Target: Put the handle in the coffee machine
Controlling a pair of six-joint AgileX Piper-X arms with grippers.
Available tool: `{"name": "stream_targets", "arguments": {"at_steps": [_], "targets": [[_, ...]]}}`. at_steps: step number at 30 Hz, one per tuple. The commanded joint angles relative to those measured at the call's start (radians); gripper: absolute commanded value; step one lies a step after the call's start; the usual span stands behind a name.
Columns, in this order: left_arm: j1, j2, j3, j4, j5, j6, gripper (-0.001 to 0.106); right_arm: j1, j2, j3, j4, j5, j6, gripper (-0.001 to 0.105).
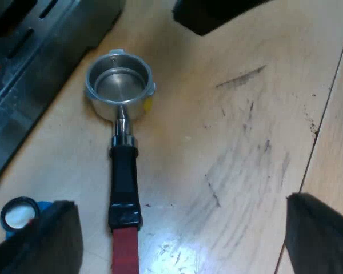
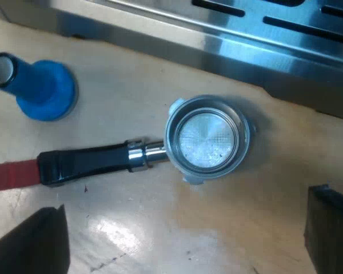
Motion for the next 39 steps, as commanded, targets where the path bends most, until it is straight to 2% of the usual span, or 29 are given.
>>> {"name": "stream_targets", "arguments": {"at_steps": [1,3,9,15,22,28,39], "targets": [[-0.001,-0.002,-0.002,-0.016,-0.009,-0.010,0.074,-0.034,0.009,-0.010,0.001,-0.042,-0.022,0.084],[-0.001,-0.002,-0.002,-0.016,-0.009,-0.010,0.074,-0.063,0.031,-0.010,0.001,-0.109,-0.061,0.084],[-0.001,-0.002,-0.002,-0.016,-0.009,-0.010,0.074,-0.095,0.109,-0.010,-0.008,-0.137,-0.145,0.084],[-0.001,-0.002,-0.002,-0.016,-0.009,-0.010,0.074,-0.123,0.170,-0.013,-0.044,-0.149,-0.172,0.084],[-0.001,-0.002,-0.002,-0.016,-0.009,-0.010,0.074,-0.152,0.236,-0.013,-0.085,-0.185,-0.236,0.084],[-0.001,-0.002,-0.002,-0.016,-0.009,-0.010,0.074,-0.152,0.294,-0.013,-0.119,-0.175,-0.262,0.084],[-0.001,-0.002,-0.002,-0.016,-0.009,-0.010,0.074,-0.152,0.360,-0.013,-0.183,-0.175,-0.262,0.084]]}}
